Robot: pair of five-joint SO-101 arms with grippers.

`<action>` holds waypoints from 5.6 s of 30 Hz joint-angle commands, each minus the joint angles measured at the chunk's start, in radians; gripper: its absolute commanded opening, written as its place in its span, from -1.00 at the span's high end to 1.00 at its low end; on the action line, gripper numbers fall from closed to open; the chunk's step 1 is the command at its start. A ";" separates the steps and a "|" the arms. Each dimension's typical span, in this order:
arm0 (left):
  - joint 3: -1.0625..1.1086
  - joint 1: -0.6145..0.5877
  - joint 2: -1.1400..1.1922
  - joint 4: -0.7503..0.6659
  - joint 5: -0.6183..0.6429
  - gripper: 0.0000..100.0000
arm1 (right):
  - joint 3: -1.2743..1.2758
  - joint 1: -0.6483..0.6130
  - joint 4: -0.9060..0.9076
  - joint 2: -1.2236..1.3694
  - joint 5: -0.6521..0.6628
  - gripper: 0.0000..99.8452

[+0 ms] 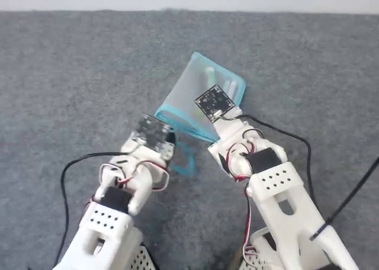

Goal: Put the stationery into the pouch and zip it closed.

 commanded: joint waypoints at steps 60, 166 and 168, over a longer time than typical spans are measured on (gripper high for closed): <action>0.061 0.006 -0.005 -0.121 -0.002 0.60 | -0.023 0.110 0.074 -0.042 0.132 0.52; 0.183 -0.219 -0.620 0.121 0.356 0.81 | 0.721 0.325 0.259 -1.147 0.087 0.89; 0.183 -0.219 -0.623 0.201 0.356 0.81 | 0.721 0.325 0.259 -1.147 0.087 0.89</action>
